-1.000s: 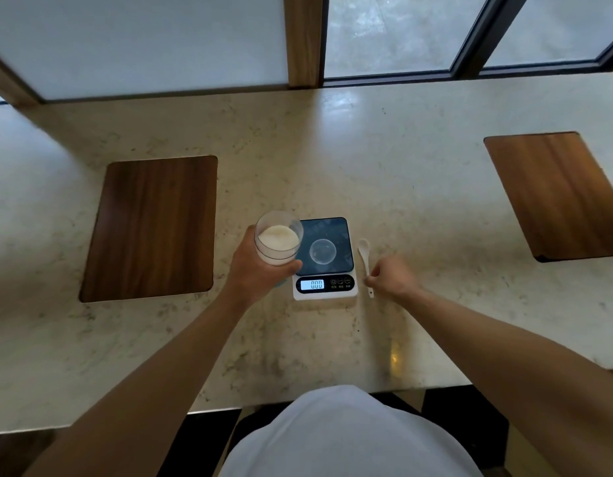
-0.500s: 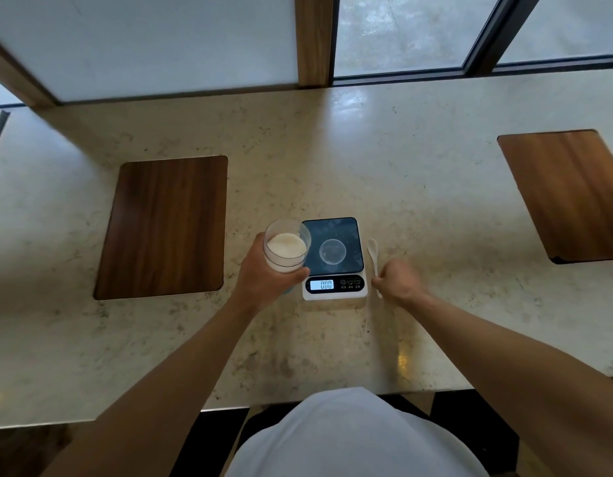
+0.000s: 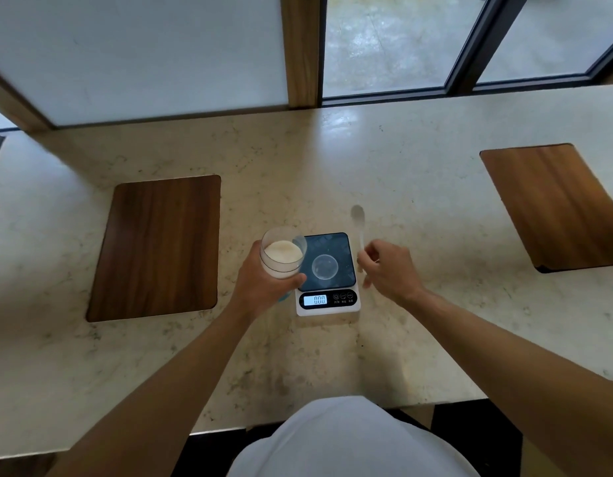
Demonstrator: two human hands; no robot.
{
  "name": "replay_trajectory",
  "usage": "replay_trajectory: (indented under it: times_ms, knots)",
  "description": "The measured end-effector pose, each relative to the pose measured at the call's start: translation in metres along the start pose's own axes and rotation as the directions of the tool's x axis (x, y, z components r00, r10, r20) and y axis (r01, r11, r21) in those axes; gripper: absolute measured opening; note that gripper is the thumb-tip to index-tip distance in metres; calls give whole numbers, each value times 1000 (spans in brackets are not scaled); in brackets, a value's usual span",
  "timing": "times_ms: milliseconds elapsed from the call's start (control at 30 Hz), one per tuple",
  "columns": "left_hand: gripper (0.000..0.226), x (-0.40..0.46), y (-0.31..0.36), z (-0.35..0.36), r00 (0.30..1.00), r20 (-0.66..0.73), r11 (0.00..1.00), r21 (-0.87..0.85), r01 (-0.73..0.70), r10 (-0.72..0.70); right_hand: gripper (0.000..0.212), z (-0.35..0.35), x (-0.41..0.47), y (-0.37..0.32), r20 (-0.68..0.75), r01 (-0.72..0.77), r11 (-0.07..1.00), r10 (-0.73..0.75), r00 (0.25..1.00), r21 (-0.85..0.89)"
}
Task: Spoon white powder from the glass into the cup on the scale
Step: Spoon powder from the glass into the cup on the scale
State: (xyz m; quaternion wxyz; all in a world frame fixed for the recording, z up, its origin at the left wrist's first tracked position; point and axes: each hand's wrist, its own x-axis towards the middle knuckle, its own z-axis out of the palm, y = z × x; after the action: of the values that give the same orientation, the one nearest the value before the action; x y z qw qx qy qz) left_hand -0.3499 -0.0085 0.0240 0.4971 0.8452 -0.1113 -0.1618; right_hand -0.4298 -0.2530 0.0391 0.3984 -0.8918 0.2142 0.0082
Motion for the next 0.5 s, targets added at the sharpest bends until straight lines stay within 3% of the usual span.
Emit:
replay_trajectory:
  times_ms: [267,500]
  knots:
    - [91,5,3,-2,1000,-16,999,29,-26,27,14,-12,0,-58,53,380,925,-379,924,0]
    - [86,7,4,-10,998,-59,997,77,-27,32,24,-20,-1,-77,197,540,827,-509,838,-159]
